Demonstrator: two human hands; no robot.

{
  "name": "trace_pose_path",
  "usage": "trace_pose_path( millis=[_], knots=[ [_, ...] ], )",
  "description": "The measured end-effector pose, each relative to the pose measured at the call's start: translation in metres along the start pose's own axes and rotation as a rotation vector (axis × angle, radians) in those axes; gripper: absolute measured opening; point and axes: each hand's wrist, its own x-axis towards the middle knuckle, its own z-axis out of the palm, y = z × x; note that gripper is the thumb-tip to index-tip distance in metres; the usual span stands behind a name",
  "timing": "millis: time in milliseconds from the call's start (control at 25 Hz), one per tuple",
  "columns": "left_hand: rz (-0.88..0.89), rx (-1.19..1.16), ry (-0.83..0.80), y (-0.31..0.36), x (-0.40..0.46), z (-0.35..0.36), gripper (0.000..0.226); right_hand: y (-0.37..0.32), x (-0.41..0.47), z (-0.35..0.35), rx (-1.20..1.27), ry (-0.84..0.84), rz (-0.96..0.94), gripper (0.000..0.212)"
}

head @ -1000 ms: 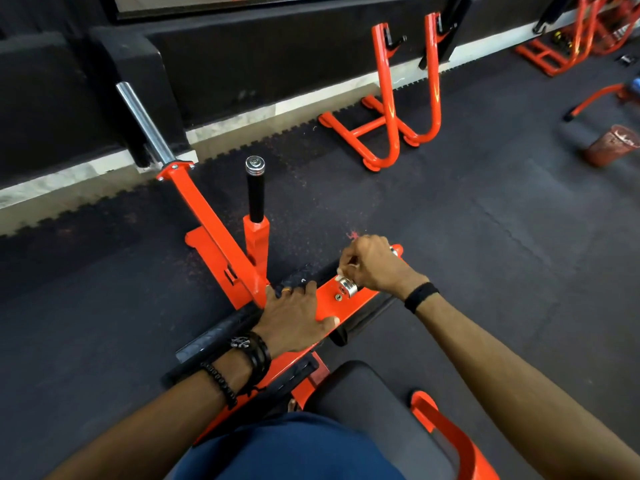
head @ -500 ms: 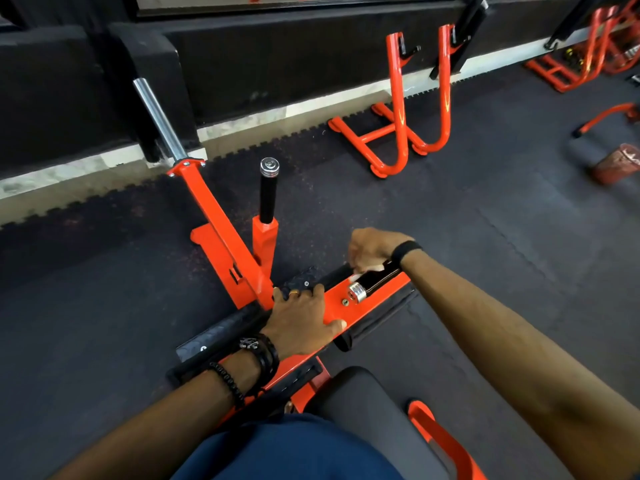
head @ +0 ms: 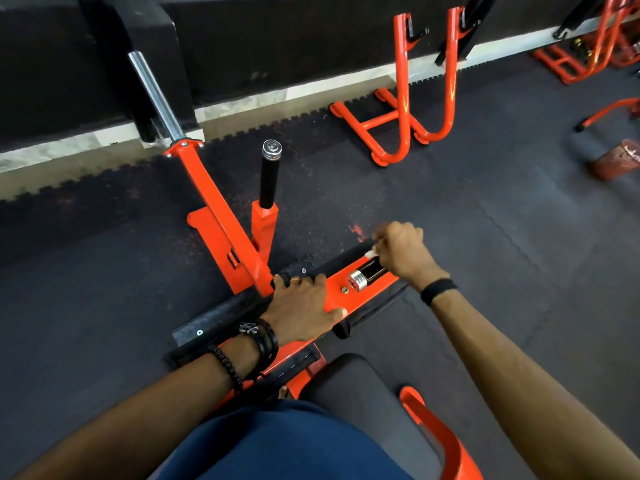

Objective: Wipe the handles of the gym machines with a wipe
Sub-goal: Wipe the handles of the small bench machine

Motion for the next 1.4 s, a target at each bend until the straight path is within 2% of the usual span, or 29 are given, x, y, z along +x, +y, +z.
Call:
trace_pose_path(
  millis=[80, 160, 280, 360, 400, 480, 560, 680, 760, 840, 920, 1040, 1120, 1200, 1320, 1400],
  knots=[
    [0.003, 0.012, -0.009, -0.001, 0.001, 0.001, 0.073, -0.020, -0.036, 0.017, 0.266, 0.050, -0.193, 0.020],
    [0.007, 0.022, -0.008, -0.001, 0.001, 0.001, 0.074, -0.016, -0.049, 0.019, 0.399, 0.094, -0.233, 0.015],
    [0.017, 0.040, -0.005, -0.001, 0.001, 0.000, 0.073, 0.018, -0.034, 0.016, 0.373, 0.364, -0.026, 0.021],
    [0.021, 0.038, -0.001, -0.002, 0.001, 0.001, 0.069, 0.008, -0.042, 0.027, 0.506, 0.444, 0.144, 0.013],
    [0.022, 0.037, 0.001, -0.002, 0.001, 0.001, 0.068, -0.010, -0.056, 0.036, 0.597, 0.442, 0.156, 0.011],
    [0.022, 0.037, 0.000, -0.001, 0.001, 0.001, 0.068, -0.044, -0.088, 0.054, 0.657, 0.463, 0.033, 0.010],
    [0.022, 0.034, -0.005, -0.002, 0.002, 0.001, 0.068, -0.034, -0.089, 0.058, 0.698, 0.562, 0.042, 0.012],
    [0.018, 0.019, -0.034, -0.002, 0.003, 0.000, 0.064, 0.006, -0.052, 0.052, 0.759, 0.721, 0.430, 0.012],
    [0.019, 0.022, -0.038, -0.003, 0.003, 0.001, 0.064, -0.003, -0.054, 0.056, 0.825, 0.800, 0.490, 0.016],
    [0.018, 0.024, -0.031, -0.002, 0.003, 0.001, 0.066, -0.039, -0.081, 0.067, 0.908, 0.797, 0.420, 0.021],
    [0.014, 0.019, -0.016, -0.001, 0.003, 0.001, 0.066, -0.057, -0.100, 0.076, 0.970, 0.764, 0.409, 0.016],
    [0.015, 0.027, -0.028, -0.001, 0.003, -0.001, 0.064, -0.022, -0.061, 0.072, 1.092, 0.772, 0.675, 0.016],
    [0.011, 0.028, -0.040, -0.002, 0.003, -0.001, 0.063, -0.002, -0.042, 0.071, 1.127, 0.792, 0.787, 0.014],
    [0.014, 0.023, -0.037, -0.001, 0.003, -0.001, 0.063, -0.018, -0.056, 0.077, 1.185, 0.779, 0.782, 0.013],
    [0.016, 0.016, -0.025, -0.001, 0.003, 0.000, 0.064, -0.055, -0.093, 0.085, 1.446, 0.695, 0.672, 0.007],
    [0.019, 0.009, -0.023, -0.002, 0.004, 0.001, 0.065, -0.041, -0.073, 0.076, 1.662, 0.685, 0.841, 0.015]
  ],
)
